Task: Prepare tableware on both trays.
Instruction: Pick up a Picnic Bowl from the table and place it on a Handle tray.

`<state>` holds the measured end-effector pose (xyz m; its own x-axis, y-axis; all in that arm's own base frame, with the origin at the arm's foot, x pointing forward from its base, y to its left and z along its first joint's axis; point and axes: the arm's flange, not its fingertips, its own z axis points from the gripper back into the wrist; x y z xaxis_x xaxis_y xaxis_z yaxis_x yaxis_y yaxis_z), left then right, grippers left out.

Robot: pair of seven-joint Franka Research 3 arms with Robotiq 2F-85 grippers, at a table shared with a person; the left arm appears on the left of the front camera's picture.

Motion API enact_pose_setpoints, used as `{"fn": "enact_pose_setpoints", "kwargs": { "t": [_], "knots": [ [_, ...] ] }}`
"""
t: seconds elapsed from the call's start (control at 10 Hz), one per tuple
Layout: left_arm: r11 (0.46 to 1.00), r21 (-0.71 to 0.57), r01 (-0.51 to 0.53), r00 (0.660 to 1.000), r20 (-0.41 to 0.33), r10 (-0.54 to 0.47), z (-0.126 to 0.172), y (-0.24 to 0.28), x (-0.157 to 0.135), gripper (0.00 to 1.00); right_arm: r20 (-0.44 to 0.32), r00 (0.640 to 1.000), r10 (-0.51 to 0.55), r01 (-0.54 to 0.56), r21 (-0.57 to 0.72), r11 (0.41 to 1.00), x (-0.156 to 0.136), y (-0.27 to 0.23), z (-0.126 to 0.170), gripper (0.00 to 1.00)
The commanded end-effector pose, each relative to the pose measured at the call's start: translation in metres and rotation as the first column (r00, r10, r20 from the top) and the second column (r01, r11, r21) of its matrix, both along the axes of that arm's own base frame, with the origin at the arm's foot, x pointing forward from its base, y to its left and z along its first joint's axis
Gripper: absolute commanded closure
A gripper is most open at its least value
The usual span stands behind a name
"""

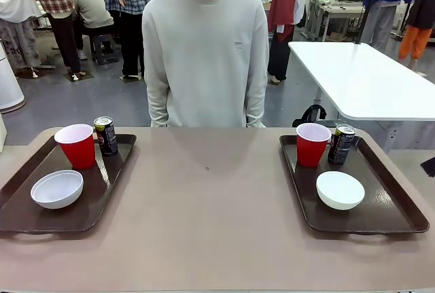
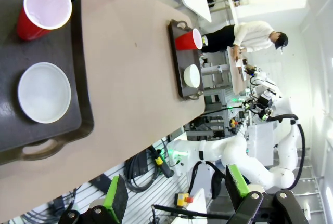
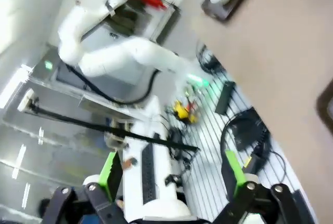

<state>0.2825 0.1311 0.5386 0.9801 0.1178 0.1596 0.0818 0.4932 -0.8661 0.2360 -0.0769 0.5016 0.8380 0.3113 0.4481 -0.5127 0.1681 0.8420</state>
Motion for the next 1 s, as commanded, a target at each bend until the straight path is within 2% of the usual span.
{"fn": "enact_pose_setpoints", "kwargs": {
  "t": [0.0, 0.2, 0.3, 0.4, 0.9],
  "knots": [
    [1.0, -0.014, 0.008, 1.0, 0.026, -0.008, -0.002, -0.001, -0.002, 0.0, -0.053, 0.988, -0.145, 0.15, 0.111, 0.982, 0.013, -0.018, -0.011, 0.0],
    [1.0, -0.014, 0.008, 1.0, 0.026, -0.008, -0.002, -0.001, -0.002, 0.0, -0.091, 0.959, -0.269, 0.279, 0.132, 0.951, 0.016, -0.029, -0.019, 0.0],
    [1.0, -0.014, 0.008, 1.0, 0.026, -0.008, -0.002, -0.001, -0.002, 0.0, -0.065, 0.96, -0.274, 0.274, -0.005, 0.962, 0.023, -0.02, -0.014, 0.0],
    [1.0, -0.014, 0.008, 1.0, 0.026, -0.008, -0.002, -0.001, -0.002, 0.0, -0.102, 0.969, -0.224, 0.236, 0.125, 0.964, 0.013, -0.04, -0.019, 0.0],
    [1.0, -0.014, 0.008, 1.0, 0.026, -0.008, -0.002, -0.001, -0.002, 0.0, -0.102, 0.969, -0.224, 0.236, 0.125, 0.964, 0.013, -0.04, -0.019, 0.0]
  ]
}}
